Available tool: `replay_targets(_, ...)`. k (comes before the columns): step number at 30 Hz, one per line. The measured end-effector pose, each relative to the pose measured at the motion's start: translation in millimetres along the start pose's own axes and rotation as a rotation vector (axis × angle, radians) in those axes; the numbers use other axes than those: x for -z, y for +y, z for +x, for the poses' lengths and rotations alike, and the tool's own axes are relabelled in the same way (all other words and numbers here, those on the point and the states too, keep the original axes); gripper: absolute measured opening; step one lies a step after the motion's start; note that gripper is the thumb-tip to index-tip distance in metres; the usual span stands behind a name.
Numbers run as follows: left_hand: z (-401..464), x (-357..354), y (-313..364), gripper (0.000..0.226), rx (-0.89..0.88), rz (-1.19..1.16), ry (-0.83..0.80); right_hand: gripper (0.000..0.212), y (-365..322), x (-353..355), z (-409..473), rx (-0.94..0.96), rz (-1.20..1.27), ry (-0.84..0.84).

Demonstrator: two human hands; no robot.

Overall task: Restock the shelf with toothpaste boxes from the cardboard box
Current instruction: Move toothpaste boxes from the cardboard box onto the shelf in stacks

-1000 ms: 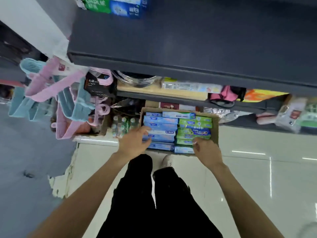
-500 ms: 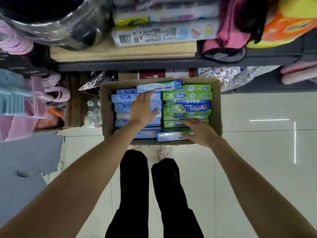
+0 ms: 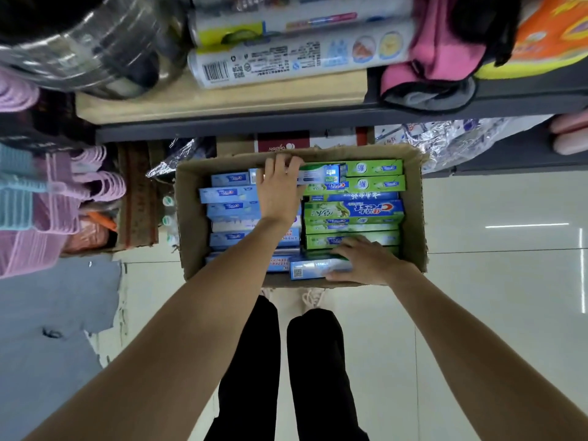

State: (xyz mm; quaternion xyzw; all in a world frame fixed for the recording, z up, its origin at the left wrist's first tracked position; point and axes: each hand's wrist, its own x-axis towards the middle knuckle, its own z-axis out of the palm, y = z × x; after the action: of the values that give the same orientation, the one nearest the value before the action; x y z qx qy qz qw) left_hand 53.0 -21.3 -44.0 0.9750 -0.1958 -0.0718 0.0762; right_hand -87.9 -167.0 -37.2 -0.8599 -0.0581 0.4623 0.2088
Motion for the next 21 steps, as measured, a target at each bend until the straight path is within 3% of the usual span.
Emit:
replay_targets(5,-25.7,48.1,-13.5,0.035,-0.07,-0.223,0.286,0.058,2.7,2.9,-0.6,0.08,-0.101,0.087)
replay_targets(7,-41.8,79.3,-21.9,0.04,-0.011,-0.44,0.224,0.05,1.1,6.2,-3.2,0.106,-0.135,0.141)
replay_targets(9,-56.1,105.3,-31.6,0.031,0.107,-0.753,0.017,0.042,-0.9,9.7,-3.6,0.076,-0.12,0.234)
replay_targets(12,-71.9,115.2,-47.4,0.021,0.496,-1.073,-0.199,0.042,-0.3,12.7,2.7,-0.028,-0.138,0.333)
replay_targets(14,-74.4,117.8,-54.3,0.028,0.921,-1.26,-0.3,0.04,-3.6,13.7,4.0,-0.042,-0.137,0.35)
replay_targets(16,-77.1,124.3,-57.9,0.041,1.154,-1.432,-0.382,0.038,-11.2,16.4,-1.5,-0.05,-0.077,0.393)
replay_targets(18,-78.7,135.7,-61.9,0.051,1.1,-1.6,-0.456,0.039,-27.8,26.7,-18.4,-0.099,0.085,0.463)
replay_targets(21,-81.0,163.1,-62.9,0.057,0.84,-1.915,-0.581,0.036,-65.1,53.2,-65.3,-0.197,0.633,0.624)
